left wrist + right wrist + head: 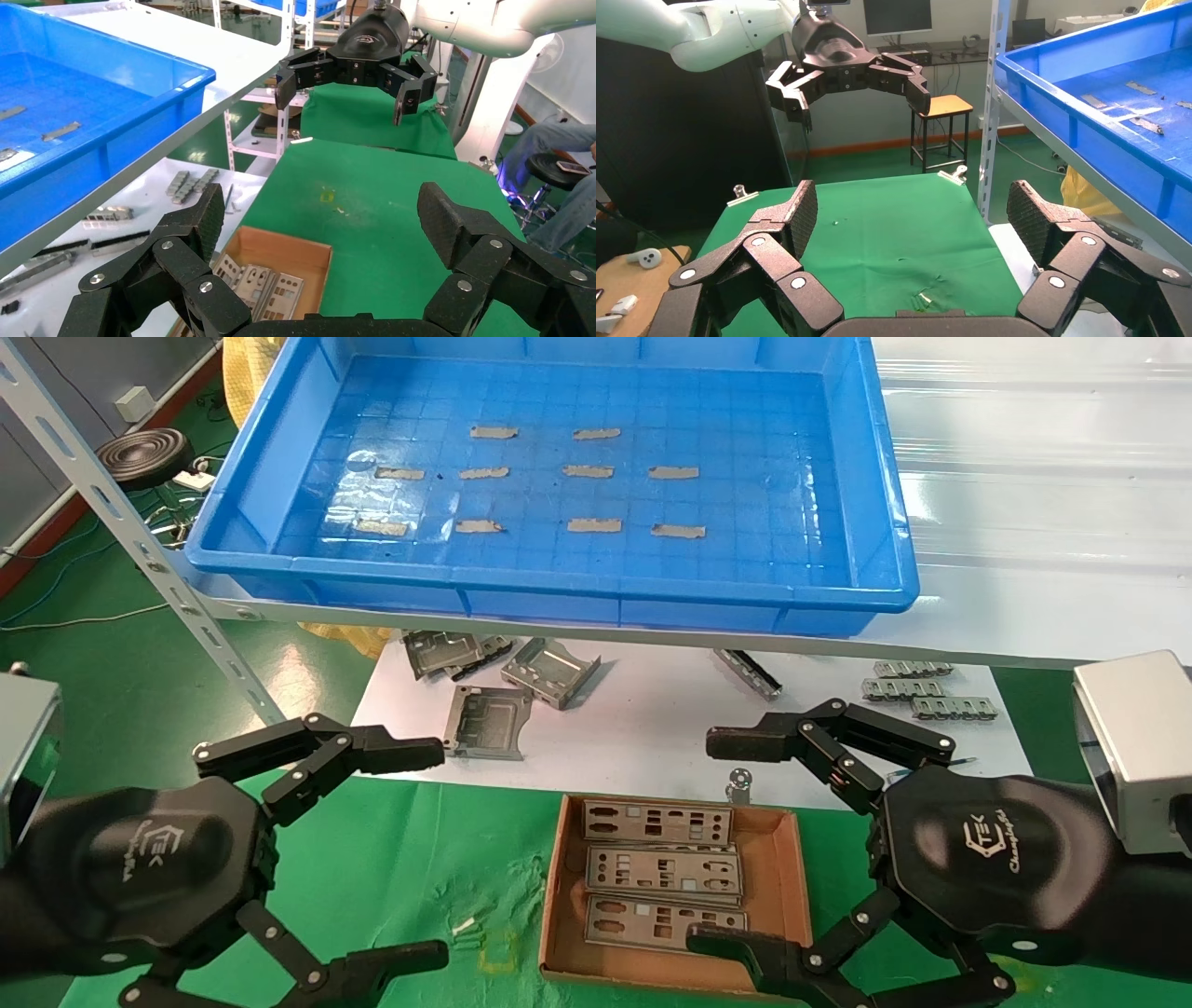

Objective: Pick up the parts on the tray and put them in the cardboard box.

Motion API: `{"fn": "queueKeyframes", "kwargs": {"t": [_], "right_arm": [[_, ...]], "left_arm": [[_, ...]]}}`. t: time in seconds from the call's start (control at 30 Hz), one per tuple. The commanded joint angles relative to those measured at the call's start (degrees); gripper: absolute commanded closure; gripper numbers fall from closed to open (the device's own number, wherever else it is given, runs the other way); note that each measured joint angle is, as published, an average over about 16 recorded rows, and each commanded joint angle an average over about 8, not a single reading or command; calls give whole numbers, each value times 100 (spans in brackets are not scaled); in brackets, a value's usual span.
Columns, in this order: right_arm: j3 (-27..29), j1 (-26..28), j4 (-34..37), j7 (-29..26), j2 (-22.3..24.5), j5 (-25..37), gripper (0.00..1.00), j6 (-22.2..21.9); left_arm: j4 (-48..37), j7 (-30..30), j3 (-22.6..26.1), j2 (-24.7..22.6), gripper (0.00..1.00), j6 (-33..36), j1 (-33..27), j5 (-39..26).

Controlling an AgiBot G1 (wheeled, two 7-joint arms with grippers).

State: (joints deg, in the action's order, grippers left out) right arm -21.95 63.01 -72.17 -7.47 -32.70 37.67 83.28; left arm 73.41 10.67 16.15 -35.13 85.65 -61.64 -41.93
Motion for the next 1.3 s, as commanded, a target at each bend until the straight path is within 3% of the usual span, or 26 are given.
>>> {"fn": "queueKeyframes", "kwargs": {"t": [0.03,1.3], "right_arm": [[0,0,0,0,0,0,0,0],[0,0,0,0,0,0,0,0]], "left_arm": [[0,0,0,0,0,0,0,0],[0,0,0,0,0,0,0,0]]}}
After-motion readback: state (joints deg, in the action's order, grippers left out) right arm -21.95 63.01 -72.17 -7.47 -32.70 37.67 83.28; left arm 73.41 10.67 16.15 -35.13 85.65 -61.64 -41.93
